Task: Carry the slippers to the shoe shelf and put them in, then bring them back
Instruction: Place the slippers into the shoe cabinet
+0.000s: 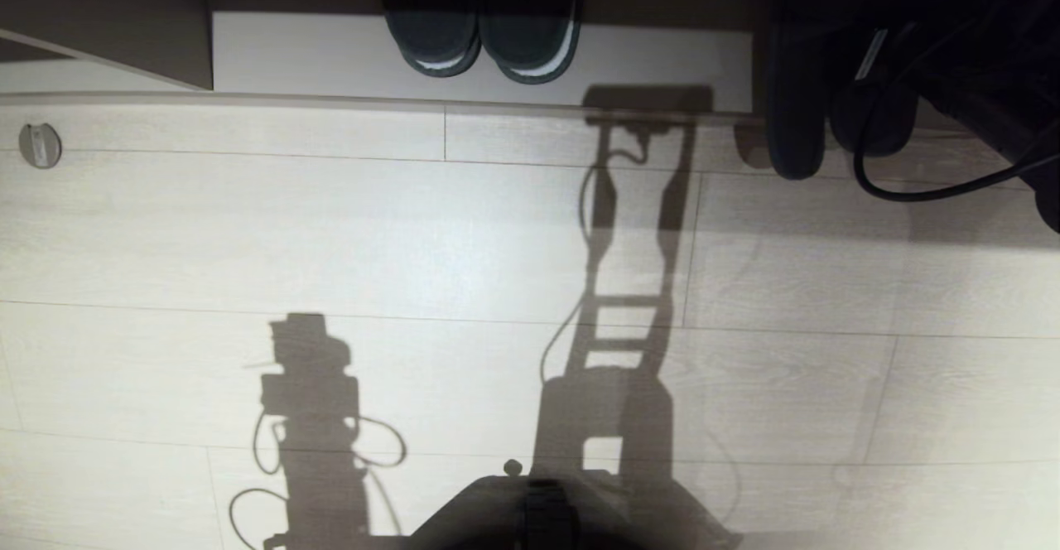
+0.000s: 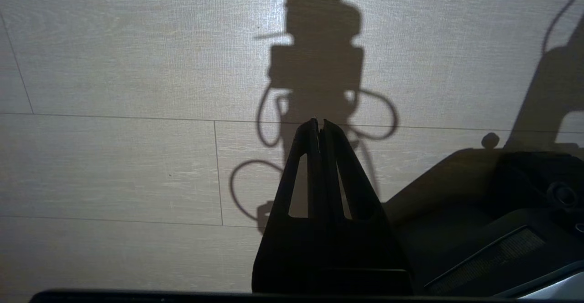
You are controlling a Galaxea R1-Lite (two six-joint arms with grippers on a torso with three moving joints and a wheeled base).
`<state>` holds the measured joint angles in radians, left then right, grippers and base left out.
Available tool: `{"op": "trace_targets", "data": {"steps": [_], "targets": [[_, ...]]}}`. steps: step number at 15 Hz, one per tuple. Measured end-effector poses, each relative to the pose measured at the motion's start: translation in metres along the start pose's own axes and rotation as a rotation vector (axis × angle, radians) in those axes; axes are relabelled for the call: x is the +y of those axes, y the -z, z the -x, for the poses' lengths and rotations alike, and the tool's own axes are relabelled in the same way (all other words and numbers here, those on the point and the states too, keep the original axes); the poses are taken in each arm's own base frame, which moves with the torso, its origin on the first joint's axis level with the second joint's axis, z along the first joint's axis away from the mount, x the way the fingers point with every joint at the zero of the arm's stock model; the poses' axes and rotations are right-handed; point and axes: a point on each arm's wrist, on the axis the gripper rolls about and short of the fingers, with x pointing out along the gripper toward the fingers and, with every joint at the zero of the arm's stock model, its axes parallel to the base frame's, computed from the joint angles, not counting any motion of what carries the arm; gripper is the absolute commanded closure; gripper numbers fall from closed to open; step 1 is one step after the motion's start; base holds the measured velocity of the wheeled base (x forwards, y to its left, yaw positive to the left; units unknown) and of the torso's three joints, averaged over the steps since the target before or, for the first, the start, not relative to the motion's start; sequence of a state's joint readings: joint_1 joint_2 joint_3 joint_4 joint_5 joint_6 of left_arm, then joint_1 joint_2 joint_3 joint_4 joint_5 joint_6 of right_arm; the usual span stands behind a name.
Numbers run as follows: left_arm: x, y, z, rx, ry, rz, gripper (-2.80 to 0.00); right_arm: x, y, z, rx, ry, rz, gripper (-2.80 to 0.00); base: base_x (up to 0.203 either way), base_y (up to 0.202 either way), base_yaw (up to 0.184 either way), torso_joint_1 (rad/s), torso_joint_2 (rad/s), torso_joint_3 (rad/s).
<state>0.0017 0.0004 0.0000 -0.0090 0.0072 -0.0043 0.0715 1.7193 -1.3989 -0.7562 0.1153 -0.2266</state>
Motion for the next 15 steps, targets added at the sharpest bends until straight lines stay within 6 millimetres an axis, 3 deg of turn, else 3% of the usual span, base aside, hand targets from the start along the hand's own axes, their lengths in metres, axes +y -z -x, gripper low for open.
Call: {"op": "trace_targets", "data": {"steps": [3,4,15], "targets": [[0.0,0.0,0.0,0.0,0.001,0.0,0.0,-0.0009,0.0013,-0.0051,-0.008,0.005,-0.001,0.0,0.0,0.0,0.0,0.0,0.0,0.0],[0.0,0.0,0.0,0.0,0.001,0.0,0.0,-0.0011,0.0019,-0.0058,-0.007,0.004,-0.001,-2.8,0.0,0.0,0.0,0.0,0.0,0.0],[0.0,0.0,0.0,0.0,0.001,0.001,0.0,0.0001,0.0041,-0.0019,0.024,0.001,-0.008,-2.8,0.0,0.0,0.0,0.0,0.0,0.0]]}}
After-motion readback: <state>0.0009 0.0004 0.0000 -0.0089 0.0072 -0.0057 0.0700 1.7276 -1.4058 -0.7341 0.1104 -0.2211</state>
